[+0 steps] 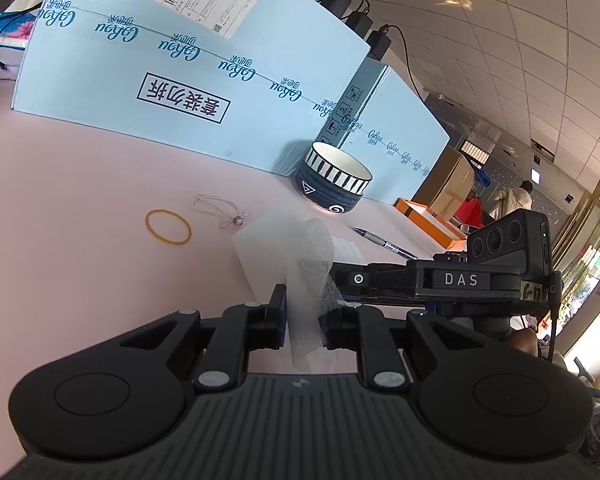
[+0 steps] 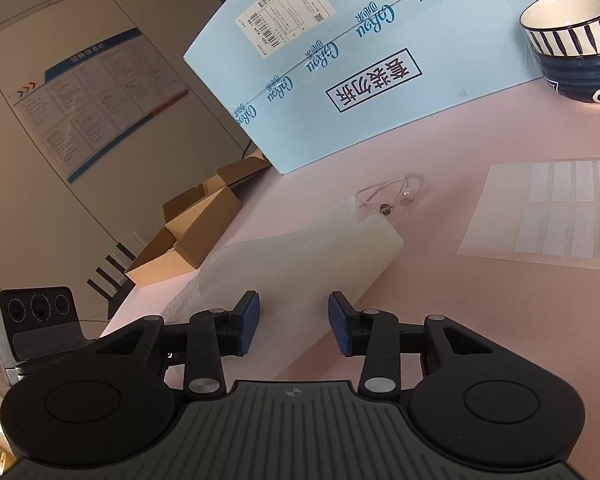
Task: Fold shopping bag
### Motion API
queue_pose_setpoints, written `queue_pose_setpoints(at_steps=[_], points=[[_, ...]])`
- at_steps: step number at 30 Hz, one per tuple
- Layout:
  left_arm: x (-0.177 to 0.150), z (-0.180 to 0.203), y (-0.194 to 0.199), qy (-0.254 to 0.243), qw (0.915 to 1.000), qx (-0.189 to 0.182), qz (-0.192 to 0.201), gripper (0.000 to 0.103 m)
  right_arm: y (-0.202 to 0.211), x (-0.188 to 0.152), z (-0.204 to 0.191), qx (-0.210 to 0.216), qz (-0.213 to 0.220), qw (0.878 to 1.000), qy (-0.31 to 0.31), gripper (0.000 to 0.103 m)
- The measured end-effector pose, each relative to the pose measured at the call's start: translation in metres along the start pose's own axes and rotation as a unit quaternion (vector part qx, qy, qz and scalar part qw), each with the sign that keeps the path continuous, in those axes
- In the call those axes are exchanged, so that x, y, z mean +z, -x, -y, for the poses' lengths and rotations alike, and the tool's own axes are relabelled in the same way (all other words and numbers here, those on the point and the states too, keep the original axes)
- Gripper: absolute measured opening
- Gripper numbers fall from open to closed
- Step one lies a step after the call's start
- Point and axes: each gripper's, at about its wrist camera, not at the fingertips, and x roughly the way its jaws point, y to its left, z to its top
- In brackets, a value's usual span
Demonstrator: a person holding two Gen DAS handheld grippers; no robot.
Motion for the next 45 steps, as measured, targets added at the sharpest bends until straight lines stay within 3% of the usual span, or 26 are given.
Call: queue_pose_setpoints(at_steps=[2, 5, 8, 12, 16, 20, 22, 24, 29, 33, 38, 41, 45], points=[[0.000, 0.000, -0.001, 0.000, 1.0000, 0.004, -0.002, 0.018, -0.003, -0.001, 0.002, 0.000, -0.008, 1.000, -0.005, 0.005], [0.000, -0.001, 0.001, 0.001, 1.0000, 0.005, 0.004, 0.020, -0.001, -0.002, 0.001, -0.003, -0.005, 1.000, -0.009, 0.002], [0.002, -0.005, 0.004, 0.008, 0.9998, 0.011, 0.014, 0.023, 0.007, -0.001, 0.001, 0.003, 0.019, 1.000, -0.010, 0.001], [0.004, -0.011, 0.007, 0.021, 0.9992, 0.025, 0.023, 0.033, 0.014, 0.001, 0.002, 0.005, 0.037, 0.999, -0.015, 0.001], [0.005, -0.014, 0.009, 0.028, 0.9982, 0.045, 0.028, 0.034, 0.016, 0.002, 0.003, 0.004, 0.041, 0.999, -0.022, 0.001], [0.006, -0.018, 0.008, 0.034, 0.9970, 0.064, 0.028, 0.032, 0.018, 0.003, 0.003, 0.003, 0.046, 0.999, -0.027, 0.007], [0.006, -0.019, 0.008, 0.034, 0.9968, 0.068, 0.025, 0.023, 0.019, 0.003, 0.003, 0.002, 0.047, 0.999, -0.028, 0.014], [0.006, -0.019, 0.007, 0.033, 0.9969, 0.068, 0.021, 0.014, 0.020, 0.003, 0.001, 0.003, 0.047, 0.999, -0.025, 0.029], [0.006, -0.022, 0.009, 0.040, 0.9965, 0.069, 0.025, 0.001, 0.021, 0.003, -0.004, 0.005, 0.048, 0.999, -0.013, 0.040], [0.006, -0.024, 0.012, 0.046, 0.9970, 0.053, 0.034, 0.001, 0.018, 0.002, -0.008, 0.005, 0.036, 0.999, 0.000, 0.047], [0.007, -0.020, 0.023, 0.042, 0.9965, 0.009, 0.071, 0.001, 0.020, 0.000, -0.014, -0.001, 0.046, 0.999, 0.016, 0.047], [0.008, -0.023, 0.023, 0.052, 0.9959, 0.022, 0.072, 0.001, 0.029, 0.000, -0.018, -0.005, 0.073, 0.997, 0.028, 0.047], [0.008, -0.023, 0.026, 0.058, 0.9950, 0.004, 0.082, 0.001, 0.051, -0.004, -0.027, -0.005, 0.134, 0.989, 0.055, 0.050]])
